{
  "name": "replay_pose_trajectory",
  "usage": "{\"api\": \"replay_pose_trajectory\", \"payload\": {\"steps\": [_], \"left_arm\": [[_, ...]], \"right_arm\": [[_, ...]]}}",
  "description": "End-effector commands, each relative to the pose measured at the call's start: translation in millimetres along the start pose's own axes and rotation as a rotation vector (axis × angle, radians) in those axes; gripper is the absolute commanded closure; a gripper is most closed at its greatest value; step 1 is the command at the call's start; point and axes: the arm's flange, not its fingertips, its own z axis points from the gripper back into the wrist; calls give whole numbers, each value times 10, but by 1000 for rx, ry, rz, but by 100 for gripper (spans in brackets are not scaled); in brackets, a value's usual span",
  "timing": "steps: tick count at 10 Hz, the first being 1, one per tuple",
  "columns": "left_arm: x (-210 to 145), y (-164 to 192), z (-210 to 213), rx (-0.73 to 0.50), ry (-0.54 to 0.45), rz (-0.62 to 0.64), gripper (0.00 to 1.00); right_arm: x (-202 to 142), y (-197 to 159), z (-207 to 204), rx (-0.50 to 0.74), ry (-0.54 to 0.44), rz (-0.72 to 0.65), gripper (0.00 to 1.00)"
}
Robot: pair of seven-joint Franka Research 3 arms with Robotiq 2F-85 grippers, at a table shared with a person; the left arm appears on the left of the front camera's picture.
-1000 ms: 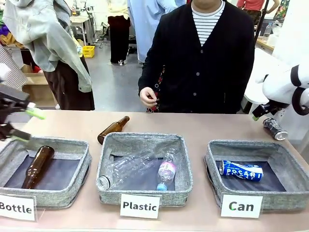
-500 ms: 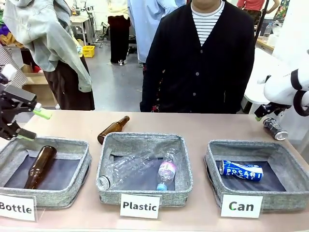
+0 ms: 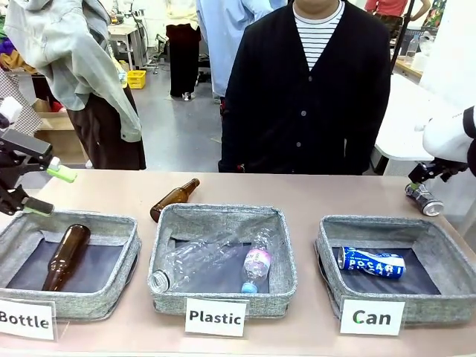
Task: Sort the can waste into the basket.
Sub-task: Pick up the can waste from the table and place it in the right Fabric basket.
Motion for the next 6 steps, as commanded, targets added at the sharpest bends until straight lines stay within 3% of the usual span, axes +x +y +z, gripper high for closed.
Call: {"api": "replay_pose_trajectory", "payload": {"steps": [1,6], "left_arm": [[-29,10,13,3,8,8,0],[-29,10,13,3,8,8,0]], "right_arm": [[113,-38,-107,16,-22,-38,0],[215,-70,-486,85,-7,-57,0]]}}
